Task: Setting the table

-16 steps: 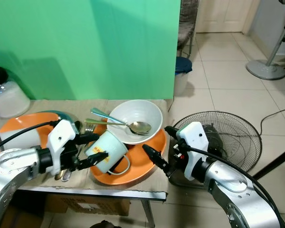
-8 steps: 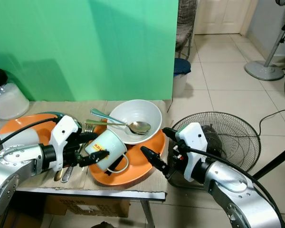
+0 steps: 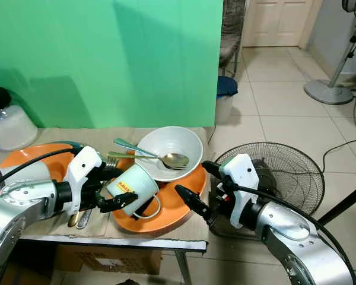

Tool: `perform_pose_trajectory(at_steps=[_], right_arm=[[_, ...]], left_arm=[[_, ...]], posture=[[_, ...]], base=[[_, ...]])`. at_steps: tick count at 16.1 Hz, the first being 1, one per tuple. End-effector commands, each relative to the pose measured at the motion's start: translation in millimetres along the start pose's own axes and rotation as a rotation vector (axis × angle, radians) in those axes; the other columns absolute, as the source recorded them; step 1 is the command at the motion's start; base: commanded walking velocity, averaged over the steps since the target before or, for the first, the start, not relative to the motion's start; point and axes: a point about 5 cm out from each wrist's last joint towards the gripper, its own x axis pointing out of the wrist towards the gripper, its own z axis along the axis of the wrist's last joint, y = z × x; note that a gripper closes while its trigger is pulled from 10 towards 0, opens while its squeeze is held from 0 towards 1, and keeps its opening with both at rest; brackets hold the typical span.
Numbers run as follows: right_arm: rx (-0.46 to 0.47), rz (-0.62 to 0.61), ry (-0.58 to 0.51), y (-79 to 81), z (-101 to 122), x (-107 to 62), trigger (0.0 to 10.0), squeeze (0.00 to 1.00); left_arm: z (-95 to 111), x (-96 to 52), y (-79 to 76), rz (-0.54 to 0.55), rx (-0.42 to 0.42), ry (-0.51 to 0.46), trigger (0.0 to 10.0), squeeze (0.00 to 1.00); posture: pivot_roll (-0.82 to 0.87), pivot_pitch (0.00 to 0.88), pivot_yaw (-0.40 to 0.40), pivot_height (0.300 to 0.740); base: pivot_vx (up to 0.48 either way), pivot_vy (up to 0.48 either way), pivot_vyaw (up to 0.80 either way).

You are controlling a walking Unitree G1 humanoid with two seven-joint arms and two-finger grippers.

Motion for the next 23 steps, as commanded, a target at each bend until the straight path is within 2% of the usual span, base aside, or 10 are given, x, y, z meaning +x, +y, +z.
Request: perform_pose_trajectory(at_steps=[1, 2, 3, 4, 5, 6, 9, 11, 18, 23], right_arm=[[-0.011, 0.014, -0.009, -0.2, 4.8, 1.2, 10.0, 0.97], [-0.013, 0.013, -0.009, -0.4, 5.3, 1.5, 10.0, 0.93], [-0.015, 0.014, -0.009, -0.3, 5.6, 1.6, 10.0, 0.76], [-0.016, 0.014, -0.009, -0.2, 5.7, 1.5, 10.0, 0.00], [-0.016, 0.014, -0.009, -0.1, 5.8, 1.4, 10.0, 0.00], [-0.018, 0.012, -0.008, 0.3, 5.9, 1.0, 10.0, 0.00], [-0.021, 0.011, -0.008, 0.4, 6.6, 0.0, 10.0, 0.00], [-0.024, 0.010, -0.010, 0.0, 7.4, 0.1, 10.0, 0.00], [-0.021, 0.014, -0.043, -0.7, 13.2, -2.1, 10.0, 0.00], [-0.005, 0.014, -0.054, 0.8, 12.5, -1.7, 10.0, 0.00]], left_arm=[[-28.0, 3.3, 1.6, 0.019, -0.054, 0.146, 10.0, 0.00], [-28.7, 4.6, 1.2, 0.008, -0.056, 0.158, 10.0, 0.00], [-29.1, 4.7, 1.3, 0.007, -0.048, 0.171, 10.0, 0.00], [-29.2, 4.4, 1.3, 0.004, -0.035, 0.179, 10.0, 0.00], [-29.1, 3.8, 1.0, 0.001, -0.032, 0.179, 8.9, 0.00], [-28.7, 1.2, 0.1, -0.006, -0.025, 0.179, 3.6, 0.00], [-21.1, -5.5, -1.1, -0.021, 0.006, 0.158, 2.8, 0.00], [-14.8, -7.9, 0.5, -0.010, 0.027, 0.118, 0.0, 0.00], [17.6, -34.1, 3.3, -0.053, 0.090, -0.045, 0.0, 0.00], [27.5, -53.0, 5.5, -0.075, 0.118, -0.063, 0.0, 0.00]], posture=[[0.02, 0.000, 0.096, 0.740], [0.02, 0.000, 0.096, 0.740], [0.02, 0.000, 0.098, 0.740], [0.02, 0.000, 0.100, 0.740], [0.02, 0.000, 0.100, 0.740], [0.01, 0.000, 0.102, 0.740], [0.01, 0.000, 0.102, 0.740], [0.02, 0.000, 0.101, 0.740], [0.01, 0.000, 0.110, 0.740], [0.01, 0.000, 0.118, 0.740]], base=[[0.000, 0.000, 0.00], [0.000, 0.000, 0.00], [0.000, 0.000, 0.00], [0.000, 0.000, 0.00], [0.000, 0.000, 0.00], [0.000, 0.000, 0.00], [0.000, 0.000, 0.00], [0.000, 0.000, 0.00], [0.000, 0.000, 0.00], [0.000, 0.000, 0.00]])
